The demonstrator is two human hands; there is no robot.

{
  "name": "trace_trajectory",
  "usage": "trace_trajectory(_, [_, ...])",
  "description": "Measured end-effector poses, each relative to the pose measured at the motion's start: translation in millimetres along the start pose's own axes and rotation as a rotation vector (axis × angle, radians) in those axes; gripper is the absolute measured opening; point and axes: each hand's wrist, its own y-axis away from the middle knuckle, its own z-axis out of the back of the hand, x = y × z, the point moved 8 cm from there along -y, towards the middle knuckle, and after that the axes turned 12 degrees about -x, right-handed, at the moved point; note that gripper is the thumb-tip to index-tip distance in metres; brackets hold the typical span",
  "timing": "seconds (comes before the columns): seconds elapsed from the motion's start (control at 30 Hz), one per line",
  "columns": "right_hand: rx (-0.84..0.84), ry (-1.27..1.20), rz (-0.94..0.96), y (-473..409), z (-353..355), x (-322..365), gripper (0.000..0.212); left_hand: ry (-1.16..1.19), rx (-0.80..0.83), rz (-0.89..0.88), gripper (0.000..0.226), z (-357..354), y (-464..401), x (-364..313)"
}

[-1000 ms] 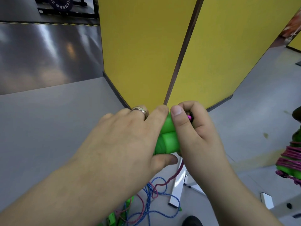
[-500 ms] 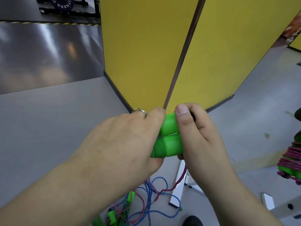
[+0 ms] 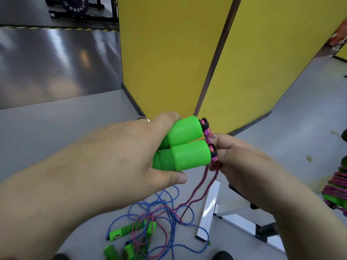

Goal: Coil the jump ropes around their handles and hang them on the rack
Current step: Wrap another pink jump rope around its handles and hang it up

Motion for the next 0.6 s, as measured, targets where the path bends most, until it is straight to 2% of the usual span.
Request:
trace_trajectory(0.2, [0.192,-0.234,0.001,17.9,1.4,7.0,0.038,0.039,0.014,0.003,0.093,3.0,1.7,1.6])
trace_trajectory(0.33, [-0.018,-0.109,0.106,7.2,9.1,7.7,0.044,0.141,0.019,-0.009,0.092,3.4,2.7,4.6])
trace_trajectory(0.4, [-0.047,-0.085,0.138,8.7,3.0,7.3,0.032,0.23,0.053,-0.003,0.086,2.4,4.3,1.9])
trace_trajectory(0.43, [-0.065,-0.053,0.155,9.8,-2.2,8.7,0.016,0.273,0.066,-0.003,0.085,2.6,4.7,-0.8])
trace_trajectory(0.47, [-0.103,0.006,0.157,9.6,-4.5,6.3,0.02,0.309,0.073,-0.006,0.083,2.3,4.6,-3.7])
trace_trajectory(0.5, [-0.162,0.087,0.122,9.8,-6.1,2.2,0.04,0.339,0.074,-0.009,0.08,1.6,3.8,-6.2])
trace_trajectory(0.53, [-0.209,0.181,0.121,10.7,-9.2,0.8,0.045,0.363,0.067,-0.009,0.077,0.9,2.6,-8.1])
trace_trajectory(0.6, [-0.215,0.383,0.205,13.2,-21.9,2.6,0.027,0.347,0.038,0.002,0.078,-2.4,-0.3,-6.3])
